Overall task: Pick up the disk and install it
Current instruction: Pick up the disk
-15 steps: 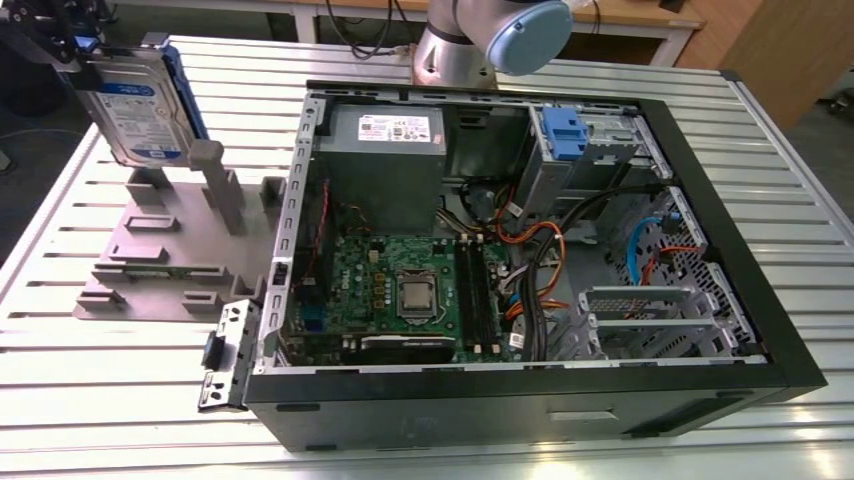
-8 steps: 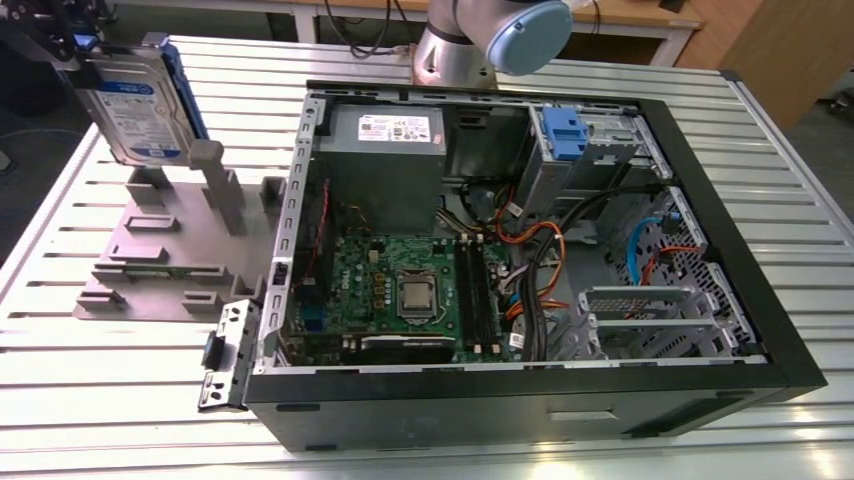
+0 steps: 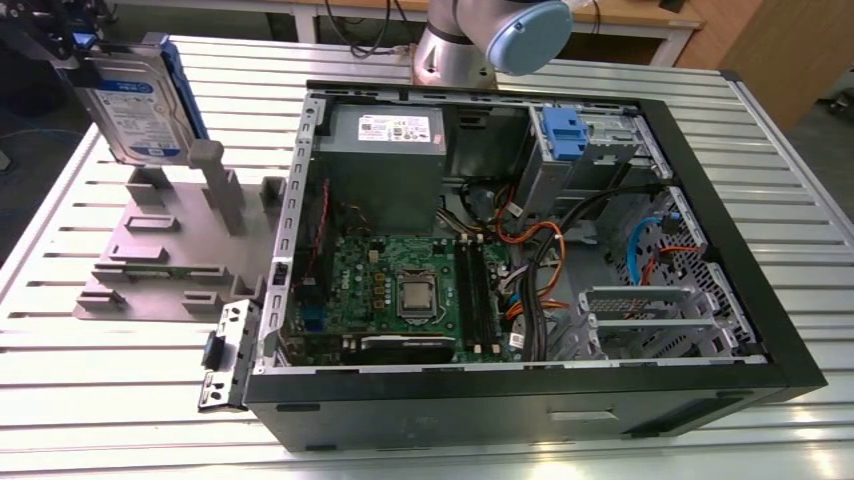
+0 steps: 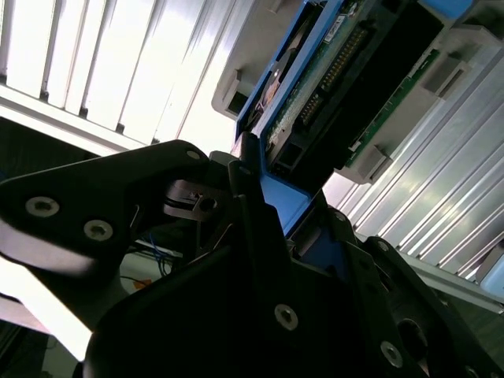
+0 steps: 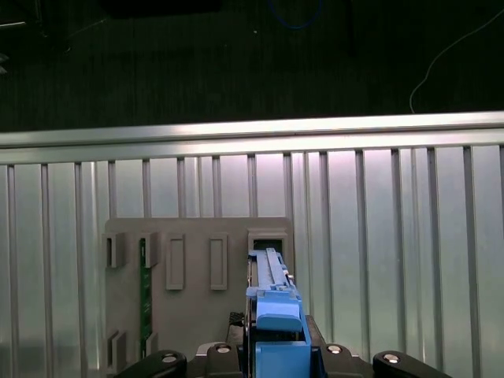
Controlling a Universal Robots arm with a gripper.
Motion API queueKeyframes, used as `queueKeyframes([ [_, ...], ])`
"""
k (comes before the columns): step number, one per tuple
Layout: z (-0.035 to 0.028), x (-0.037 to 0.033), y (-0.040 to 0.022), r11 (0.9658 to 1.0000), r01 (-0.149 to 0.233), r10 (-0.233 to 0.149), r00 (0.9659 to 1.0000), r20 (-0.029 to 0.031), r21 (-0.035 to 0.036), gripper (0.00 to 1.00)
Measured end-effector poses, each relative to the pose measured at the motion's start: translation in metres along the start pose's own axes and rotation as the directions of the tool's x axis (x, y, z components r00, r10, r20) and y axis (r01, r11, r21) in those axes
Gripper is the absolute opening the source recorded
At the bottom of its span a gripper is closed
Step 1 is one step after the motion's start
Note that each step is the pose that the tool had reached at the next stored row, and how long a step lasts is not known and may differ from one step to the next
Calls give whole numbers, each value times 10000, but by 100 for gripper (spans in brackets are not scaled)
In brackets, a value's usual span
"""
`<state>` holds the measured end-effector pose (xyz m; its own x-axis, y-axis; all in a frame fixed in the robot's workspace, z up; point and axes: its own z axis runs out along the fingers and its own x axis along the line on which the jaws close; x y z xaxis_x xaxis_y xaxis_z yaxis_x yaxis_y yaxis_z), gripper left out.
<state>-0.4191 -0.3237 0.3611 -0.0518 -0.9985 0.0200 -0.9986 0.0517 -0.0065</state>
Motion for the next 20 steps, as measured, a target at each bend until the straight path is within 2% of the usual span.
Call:
queueKeyframes([
  [20, -78, 1, -1, 10000, 0, 0, 10000, -1, -1, 36],
])
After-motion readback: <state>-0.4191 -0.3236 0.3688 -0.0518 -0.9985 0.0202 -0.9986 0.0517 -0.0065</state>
